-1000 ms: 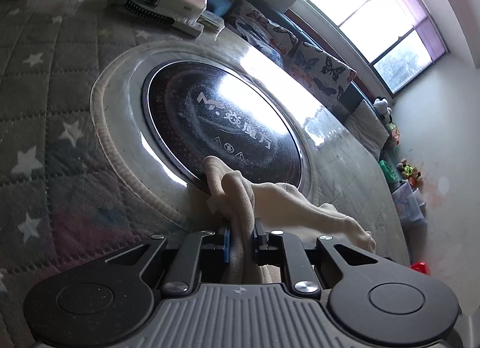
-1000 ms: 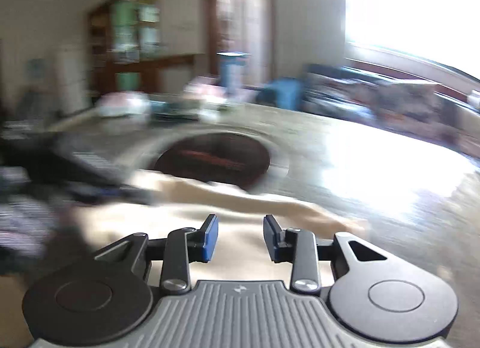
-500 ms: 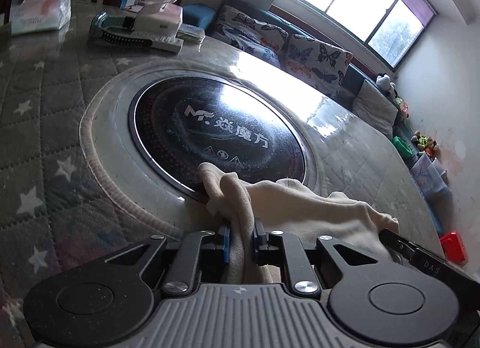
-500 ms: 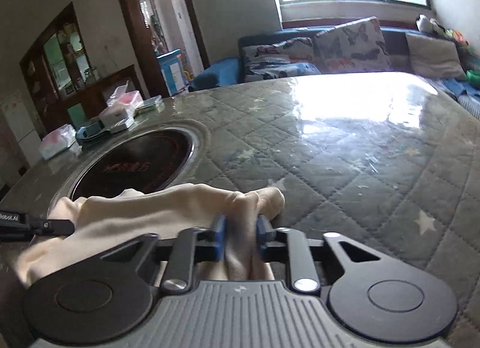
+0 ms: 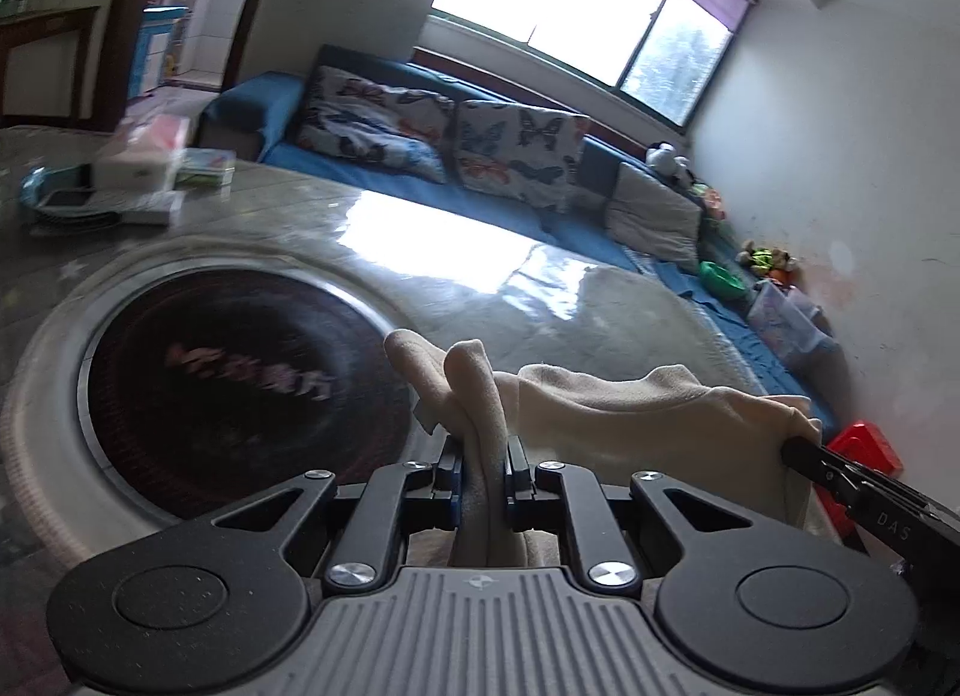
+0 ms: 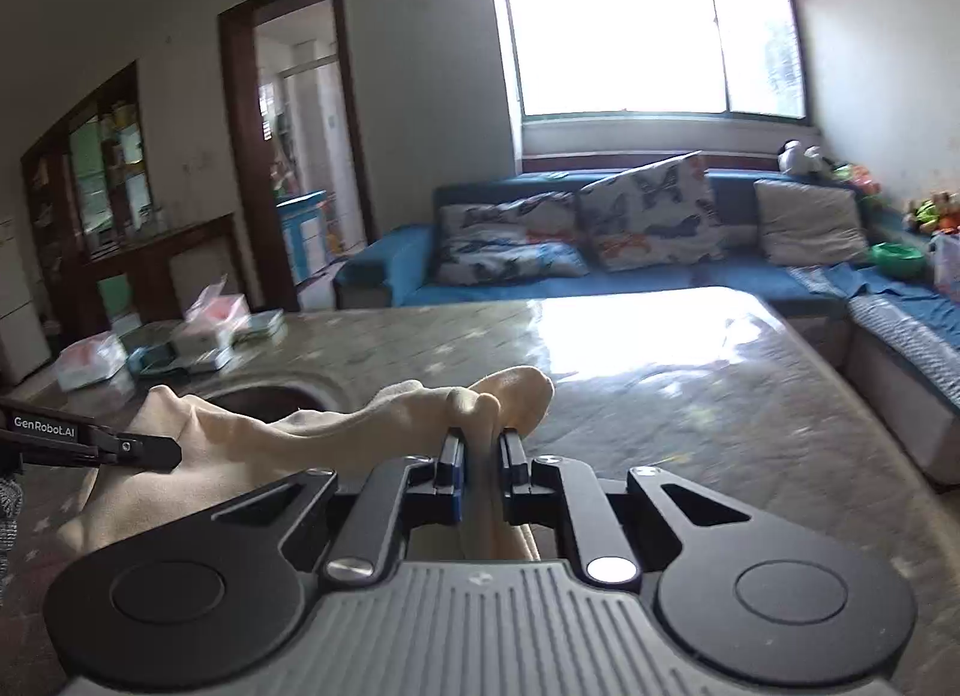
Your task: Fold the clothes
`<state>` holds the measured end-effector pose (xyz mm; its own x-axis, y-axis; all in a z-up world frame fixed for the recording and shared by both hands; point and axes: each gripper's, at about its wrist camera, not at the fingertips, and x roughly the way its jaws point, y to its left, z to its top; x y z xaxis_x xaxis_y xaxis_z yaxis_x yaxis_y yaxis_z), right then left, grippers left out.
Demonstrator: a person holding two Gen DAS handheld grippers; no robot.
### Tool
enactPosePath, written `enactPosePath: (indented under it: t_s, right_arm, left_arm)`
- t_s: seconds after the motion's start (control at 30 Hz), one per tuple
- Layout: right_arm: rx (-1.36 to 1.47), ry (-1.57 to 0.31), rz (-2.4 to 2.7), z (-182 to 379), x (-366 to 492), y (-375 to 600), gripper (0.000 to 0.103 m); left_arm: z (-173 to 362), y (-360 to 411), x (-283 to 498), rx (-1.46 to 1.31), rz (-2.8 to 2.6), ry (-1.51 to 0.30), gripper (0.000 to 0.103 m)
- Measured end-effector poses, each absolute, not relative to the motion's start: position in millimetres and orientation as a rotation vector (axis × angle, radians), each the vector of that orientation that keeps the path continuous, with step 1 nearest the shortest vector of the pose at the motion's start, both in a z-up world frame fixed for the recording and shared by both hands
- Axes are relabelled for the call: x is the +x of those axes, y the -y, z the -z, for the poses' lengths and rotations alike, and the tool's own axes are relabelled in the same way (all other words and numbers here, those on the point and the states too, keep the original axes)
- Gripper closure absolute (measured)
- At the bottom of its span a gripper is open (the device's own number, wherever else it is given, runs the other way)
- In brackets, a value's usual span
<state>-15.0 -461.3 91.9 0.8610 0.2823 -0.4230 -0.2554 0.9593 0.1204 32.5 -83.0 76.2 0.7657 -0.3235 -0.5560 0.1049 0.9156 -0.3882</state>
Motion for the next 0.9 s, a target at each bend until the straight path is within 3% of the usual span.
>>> enactPosePath:
  t_s: [0.33,0.57,0.9]
  right_arm:
    - [0.035,-0.402,-0.126,-116.6,-19.4,529.9,0.093]
    - [0.037,-0.430,-0.051,-107.1,-10.1,557.9,0.101]
    - [0.013,-0.497,-0.032,-79.7,-0.9,553.5,0.097]
  left_arm:
    - [-83.5,168.1,64.7,-0.263,0.353,-0.673,0.089]
    - [-67.3,209.5,83.9,-0.158,0.359,-0.720,0.089]
    - [-43.1,204.0,89.9,-0.110,0.292,-0.779,0.085]
